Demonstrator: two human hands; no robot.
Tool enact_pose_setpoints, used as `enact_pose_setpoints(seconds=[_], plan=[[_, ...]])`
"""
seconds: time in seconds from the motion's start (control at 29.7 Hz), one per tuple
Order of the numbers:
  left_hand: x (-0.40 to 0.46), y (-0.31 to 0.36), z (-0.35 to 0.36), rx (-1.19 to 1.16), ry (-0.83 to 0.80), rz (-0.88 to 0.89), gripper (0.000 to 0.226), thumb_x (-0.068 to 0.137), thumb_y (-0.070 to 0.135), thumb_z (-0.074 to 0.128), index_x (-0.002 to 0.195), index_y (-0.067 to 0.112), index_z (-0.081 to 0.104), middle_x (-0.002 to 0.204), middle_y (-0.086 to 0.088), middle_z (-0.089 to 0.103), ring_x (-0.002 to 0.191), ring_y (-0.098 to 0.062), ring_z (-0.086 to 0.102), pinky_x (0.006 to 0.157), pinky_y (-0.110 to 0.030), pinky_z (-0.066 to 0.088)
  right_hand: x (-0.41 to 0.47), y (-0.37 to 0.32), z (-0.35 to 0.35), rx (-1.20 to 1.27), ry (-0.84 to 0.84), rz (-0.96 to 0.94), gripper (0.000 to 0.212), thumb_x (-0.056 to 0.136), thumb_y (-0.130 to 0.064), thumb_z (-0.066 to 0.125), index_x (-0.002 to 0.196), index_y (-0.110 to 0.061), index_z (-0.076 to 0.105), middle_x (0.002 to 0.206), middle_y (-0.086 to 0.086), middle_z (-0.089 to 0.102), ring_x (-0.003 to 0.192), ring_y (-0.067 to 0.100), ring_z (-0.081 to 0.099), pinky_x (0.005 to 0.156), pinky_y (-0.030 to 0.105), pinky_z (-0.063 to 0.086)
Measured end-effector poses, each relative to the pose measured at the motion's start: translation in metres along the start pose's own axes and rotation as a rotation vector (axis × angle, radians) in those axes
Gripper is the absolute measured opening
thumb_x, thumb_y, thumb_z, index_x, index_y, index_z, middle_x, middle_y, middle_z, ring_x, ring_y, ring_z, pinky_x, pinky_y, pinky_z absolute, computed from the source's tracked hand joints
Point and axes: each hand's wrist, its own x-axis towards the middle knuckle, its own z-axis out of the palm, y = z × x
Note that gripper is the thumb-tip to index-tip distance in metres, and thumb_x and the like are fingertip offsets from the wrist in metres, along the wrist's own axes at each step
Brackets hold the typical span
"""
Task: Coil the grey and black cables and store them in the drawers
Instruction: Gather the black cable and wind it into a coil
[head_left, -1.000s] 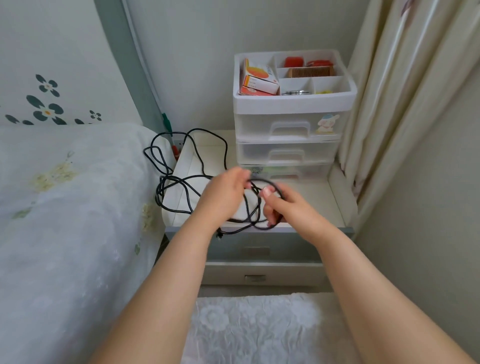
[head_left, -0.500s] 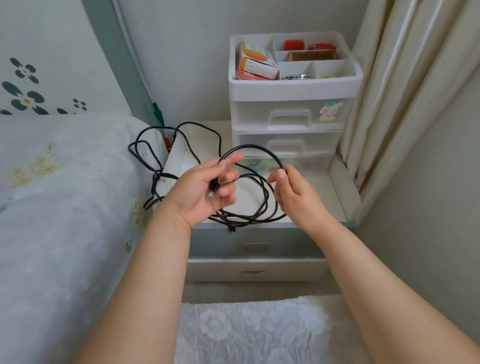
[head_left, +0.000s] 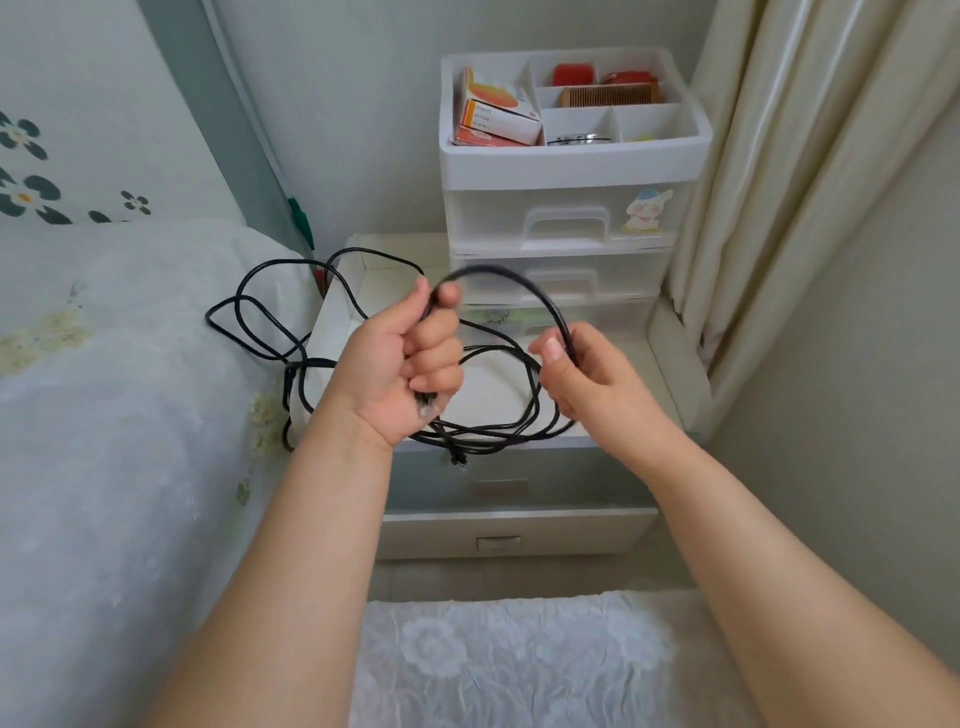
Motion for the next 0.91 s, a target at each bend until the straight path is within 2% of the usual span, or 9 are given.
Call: enact_pose_setpoints(seconds=[0.1,0.17,0.3,0.44,0.54,0.67,0.77,0.84,0.91], plan=[[0.002,0.005,-0.006,-0.445,-0.001,0.142,0.029,0.098,0.022,0.037,0.073,0.014,0.051,0.045,0.005,0.030,0.036,-0.007,0.018,0.032,-0.016,0.023,-0.001,-0.001,-0.004,-0.004,-0.044,0.035,0.021,0.098,-0.026,0.046,0.091,-0.011,0.059,0.072,0.002,0.054,0.071,0.012,0.053,0.076,0.024,0.046],[0.001,0.011,-0.011,-0.547,0.146,0.285,0.032,0.100,0.022,0.035,0.077,0.012,0.054,0.046,0.006,0.033,0.033,-0.007,0.023,0.032,-0.016,0.022,0.001,0.001,0.001,0.003,0.004,0.070,0.013,0.099,-0.023,0.046,0.097,-0.020,0.058,0.074,0.004,0.054,0.067,0.010,0.053,0.069,0.026,0.050],[0.000,0.010,-0.009,-0.337,0.376,0.515,0.033,0.101,0.020,0.029,0.099,0.010,0.061,0.058,0.009,0.058,0.037,-0.006,0.027,0.037,-0.015,0.024,0.000,0.001,0.017,-0.301,0.184,0.020,0.007,0.098,-0.025,0.046,0.094,-0.020,0.049,0.066,0.009,0.057,0.055,0.018,0.047,0.054,0.034,0.041],[0.004,0.004,-0.002,0.280,0.437,0.610,0.036,0.106,0.026,0.023,0.112,0.010,0.055,0.093,-0.001,0.075,0.059,-0.011,0.060,0.050,-0.020,0.044,-0.011,-0.007,0.032,-0.740,0.002,-0.117,0.016,0.098,-0.028,0.044,0.102,-0.016,0.053,0.076,0.004,0.062,0.063,0.026,0.051,0.057,0.036,0.044],[0.003,0.003,-0.002,0.692,0.439,0.547,0.033,0.106,0.028,0.022,0.098,0.014,0.052,0.099,-0.006,0.074,0.088,-0.025,0.072,0.071,-0.033,0.055,-0.015,-0.009,0.041,-0.855,-0.089,-0.146,0.016,0.097,-0.028,0.044,0.100,-0.015,0.052,0.090,0.002,0.061,0.073,0.028,0.055,0.062,0.037,0.048],[0.005,0.000,-0.011,0.825,0.406,0.383,0.030,0.105,0.026,0.026,0.083,0.018,0.044,0.098,-0.007,0.074,0.073,-0.019,0.066,0.062,-0.029,0.049,-0.019,-0.004,0.052,-0.987,-0.215,-0.185,0.019,0.099,-0.028,0.040,0.097,-0.011,0.051,0.084,0.007,0.060,0.071,0.033,0.055,0.056,0.034,0.043],[0.005,0.000,-0.013,0.666,0.364,0.331,0.029,0.104,0.022,0.029,0.079,0.016,0.043,0.106,-0.013,0.072,0.067,-0.016,0.058,0.057,-0.026,0.045,-0.019,-0.005,0.054,-1.007,-0.246,-0.163,0.021,0.100,-0.028,0.039,0.098,-0.011,0.051,0.079,0.008,0.059,0.069,0.032,0.054,0.053,0.032,0.039],[0.003,-0.001,-0.009,0.494,0.269,0.291,0.029,0.104,0.021,0.030,0.082,0.010,0.045,0.127,-0.012,0.063,0.095,-0.025,0.068,0.074,-0.035,0.056,-0.016,-0.007,0.052,-1.001,-0.226,-0.146,0.021,0.100,-0.028,0.039,0.101,-0.012,0.052,0.080,0.007,0.060,0.070,0.032,0.054,0.054,0.032,0.038],[0.003,-0.006,-0.008,0.538,0.251,0.305,0.026,0.105,0.019,0.031,0.092,0.004,0.048,0.145,-0.005,0.046,0.123,-0.033,0.053,0.094,-0.050,0.050,-0.016,-0.010,0.050,-0.967,-0.189,-0.135,0.021,0.099,-0.029,0.041,0.106,-0.014,0.053,0.090,0.005,0.062,0.076,0.030,0.056,0.057,0.032,0.040]])
